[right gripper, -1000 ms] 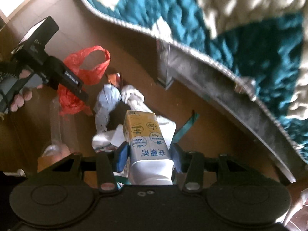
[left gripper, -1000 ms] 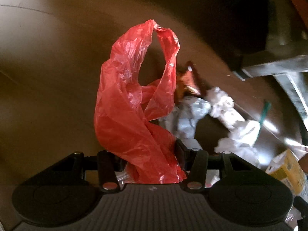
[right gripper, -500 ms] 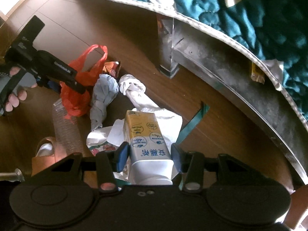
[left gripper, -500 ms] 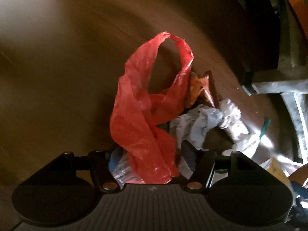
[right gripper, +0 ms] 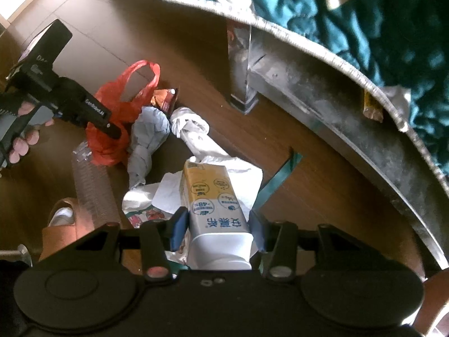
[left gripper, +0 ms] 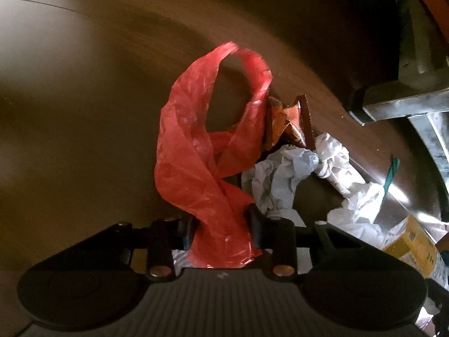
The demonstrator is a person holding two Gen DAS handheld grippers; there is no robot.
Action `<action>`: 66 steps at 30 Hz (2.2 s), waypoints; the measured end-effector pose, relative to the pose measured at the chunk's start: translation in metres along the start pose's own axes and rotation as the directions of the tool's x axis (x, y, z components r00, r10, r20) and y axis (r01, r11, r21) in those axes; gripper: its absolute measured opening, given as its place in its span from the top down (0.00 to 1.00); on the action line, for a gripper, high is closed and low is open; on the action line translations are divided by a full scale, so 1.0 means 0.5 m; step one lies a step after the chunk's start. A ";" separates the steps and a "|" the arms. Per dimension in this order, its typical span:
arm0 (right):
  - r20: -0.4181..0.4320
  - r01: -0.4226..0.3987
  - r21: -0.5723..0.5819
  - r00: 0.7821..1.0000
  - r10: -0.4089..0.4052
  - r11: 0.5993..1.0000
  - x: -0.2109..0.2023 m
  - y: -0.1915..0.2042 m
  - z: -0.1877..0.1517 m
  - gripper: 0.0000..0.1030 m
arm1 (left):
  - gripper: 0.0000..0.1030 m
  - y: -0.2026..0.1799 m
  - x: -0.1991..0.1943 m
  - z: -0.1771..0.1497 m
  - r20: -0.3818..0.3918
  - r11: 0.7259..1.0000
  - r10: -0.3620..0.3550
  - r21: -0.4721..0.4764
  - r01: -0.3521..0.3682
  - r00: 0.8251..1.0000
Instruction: Collect trash
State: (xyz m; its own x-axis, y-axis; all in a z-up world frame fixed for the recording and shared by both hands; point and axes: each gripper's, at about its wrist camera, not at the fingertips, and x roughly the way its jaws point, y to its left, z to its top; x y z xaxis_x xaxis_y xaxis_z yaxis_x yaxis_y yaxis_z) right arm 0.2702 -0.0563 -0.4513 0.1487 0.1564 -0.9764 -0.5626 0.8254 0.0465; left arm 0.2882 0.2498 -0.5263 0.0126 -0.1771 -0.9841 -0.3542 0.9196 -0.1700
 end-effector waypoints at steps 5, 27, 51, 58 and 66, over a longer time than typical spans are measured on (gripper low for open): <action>0.068 0.020 0.016 0.997 -0.021 1.000 -0.071 -0.002 0.006 0.55 | 0.65 0.008 -0.108 -0.014 0.055 0.999 -0.022 -0.027 0.023 0.998; 0.399 0.077 -0.043 0.915 -0.054 0.996 -0.574 0.045 -0.049 1.00 | 0.65 -0.134 -0.737 -0.144 0.518 0.976 -0.215 0.088 0.198 0.828; -0.152 -0.298 -0.377 0.954 0.259 0.877 -0.042 0.087 -0.195 0.44 | 0.64 -0.252 -0.602 -0.102 0.428 0.965 -0.250 0.043 0.257 0.869; -0.200 -0.281 -0.724 0.959 0.198 0.630 0.050 0.190 -0.256 0.42 | 0.64 -0.257 -0.569 -0.083 0.377 0.962 -0.261 0.025 0.272 0.889; -0.223 -0.267 -0.858 0.963 0.150 0.439 0.119 0.244 -0.297 0.40 | 0.64 -0.259 -0.531 -0.068 0.321 0.956 -0.275 -0.005 0.292 0.906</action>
State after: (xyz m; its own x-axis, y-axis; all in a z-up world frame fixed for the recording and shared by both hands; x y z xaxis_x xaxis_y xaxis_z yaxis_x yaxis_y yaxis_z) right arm 0.0896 -0.0268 -0.5351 -0.1224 0.1531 -0.9806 -0.9843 -0.1451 0.1002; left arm 0.2991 0.1659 -0.2411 0.4086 -0.3014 -0.8615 -0.3394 0.8261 -0.4499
